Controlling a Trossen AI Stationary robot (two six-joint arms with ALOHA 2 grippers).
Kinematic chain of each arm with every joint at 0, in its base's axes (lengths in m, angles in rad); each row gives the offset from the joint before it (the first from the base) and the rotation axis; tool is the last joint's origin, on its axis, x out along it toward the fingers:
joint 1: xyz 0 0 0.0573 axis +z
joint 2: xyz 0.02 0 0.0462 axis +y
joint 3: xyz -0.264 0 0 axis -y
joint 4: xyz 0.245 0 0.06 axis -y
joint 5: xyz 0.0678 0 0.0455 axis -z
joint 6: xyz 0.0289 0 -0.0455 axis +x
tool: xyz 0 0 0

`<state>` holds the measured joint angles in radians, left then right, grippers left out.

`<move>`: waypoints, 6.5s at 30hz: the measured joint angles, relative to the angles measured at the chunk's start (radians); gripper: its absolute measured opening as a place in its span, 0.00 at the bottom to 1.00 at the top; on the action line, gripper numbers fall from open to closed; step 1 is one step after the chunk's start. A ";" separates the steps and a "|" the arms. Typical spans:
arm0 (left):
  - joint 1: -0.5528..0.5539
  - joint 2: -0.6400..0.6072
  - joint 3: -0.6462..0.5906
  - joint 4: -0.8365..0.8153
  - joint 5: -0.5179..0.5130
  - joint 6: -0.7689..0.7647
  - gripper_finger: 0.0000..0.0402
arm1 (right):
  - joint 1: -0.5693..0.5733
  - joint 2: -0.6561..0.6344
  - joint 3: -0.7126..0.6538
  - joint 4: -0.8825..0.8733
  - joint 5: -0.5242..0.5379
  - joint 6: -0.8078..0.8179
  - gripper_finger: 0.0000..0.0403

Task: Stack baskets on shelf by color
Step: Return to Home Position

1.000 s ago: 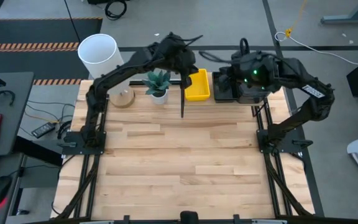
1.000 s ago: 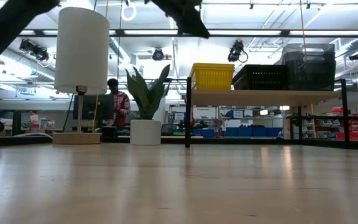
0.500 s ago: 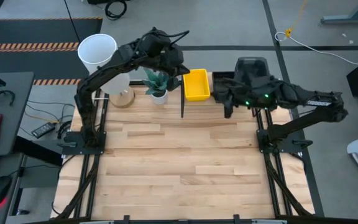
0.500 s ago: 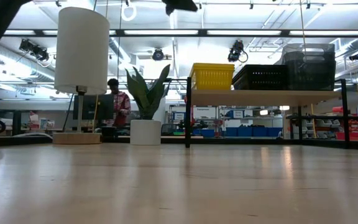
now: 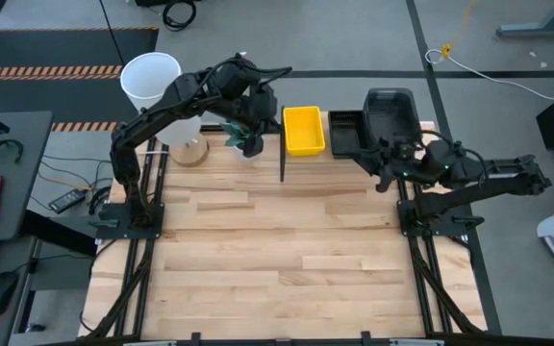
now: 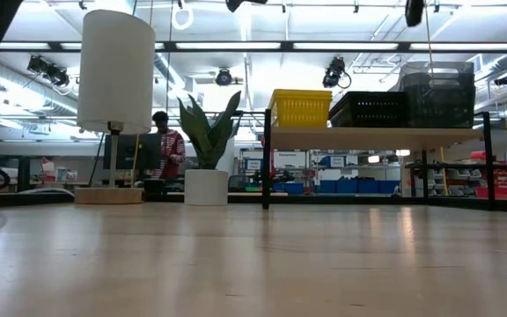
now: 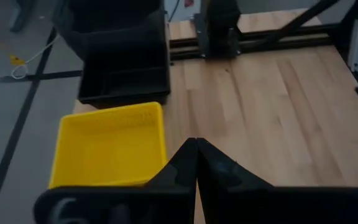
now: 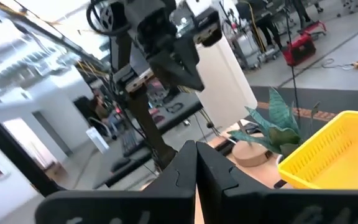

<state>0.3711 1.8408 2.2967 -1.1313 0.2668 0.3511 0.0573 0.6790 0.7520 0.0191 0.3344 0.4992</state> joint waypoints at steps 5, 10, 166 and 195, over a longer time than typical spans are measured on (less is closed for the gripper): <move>-0.013 0.000 0.000 -0.030 0.002 -0.007 0.02 | 0.004 -0.112 -0.125 0.064 0.000 0.002 0.01; -0.029 0.000 0.000 -0.085 -0.001 -0.004 0.02 | 0.004 -0.228 -0.248 0.124 0.007 0.020 0.01; -0.079 -1.837 -2.252 1.156 0.026 -0.717 0.09 | -0.046 -0.430 -0.746 0.442 -0.030 0.022 0.05; -0.078 -1.835 -2.287 1.229 0.005 -0.679 0.10 | -0.046 -0.431 -0.746 0.443 -0.030 0.021 0.05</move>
<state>0.2928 0.0055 0.0093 0.0975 0.2722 -0.3283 0.0116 0.2481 0.0063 0.4618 0.3042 0.5205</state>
